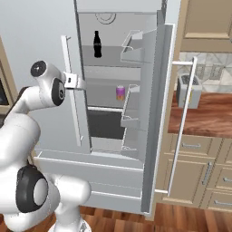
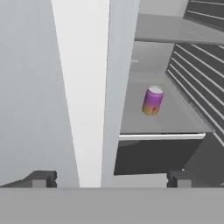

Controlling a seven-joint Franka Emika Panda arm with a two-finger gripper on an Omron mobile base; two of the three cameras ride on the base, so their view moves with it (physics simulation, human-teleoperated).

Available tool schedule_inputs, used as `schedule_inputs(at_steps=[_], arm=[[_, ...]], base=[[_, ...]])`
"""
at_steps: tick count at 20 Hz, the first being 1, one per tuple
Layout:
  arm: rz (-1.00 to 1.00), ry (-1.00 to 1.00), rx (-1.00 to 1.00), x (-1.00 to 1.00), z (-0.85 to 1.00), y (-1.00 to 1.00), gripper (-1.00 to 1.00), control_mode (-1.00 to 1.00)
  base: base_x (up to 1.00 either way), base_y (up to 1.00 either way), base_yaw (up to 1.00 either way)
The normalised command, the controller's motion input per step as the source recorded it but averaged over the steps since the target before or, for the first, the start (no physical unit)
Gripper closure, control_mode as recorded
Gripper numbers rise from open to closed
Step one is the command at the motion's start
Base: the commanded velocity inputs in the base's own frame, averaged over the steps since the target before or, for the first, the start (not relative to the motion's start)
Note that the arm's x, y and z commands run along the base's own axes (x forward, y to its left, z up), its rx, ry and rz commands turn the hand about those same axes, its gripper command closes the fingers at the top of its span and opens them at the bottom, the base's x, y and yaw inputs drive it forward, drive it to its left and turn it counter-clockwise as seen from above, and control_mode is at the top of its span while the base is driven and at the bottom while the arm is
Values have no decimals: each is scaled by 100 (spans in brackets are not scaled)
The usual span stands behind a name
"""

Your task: Open the fridge, grab two sodas, and place both sodas inside the bowl with ice on the dining counter.

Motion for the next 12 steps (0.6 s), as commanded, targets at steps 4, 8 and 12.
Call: schedule_inputs(at_steps=[4, 8, 12], arm=[[0, -2, 3, 63, -1, 9, -100, -100], [0, 0, 4, 58, -2, 14, -100, -100], [0, 0, 5, 61, -5, 16, -100, -100]], base=[[0, 0, 0], [0, 0, 0], [0, 0, 0]])
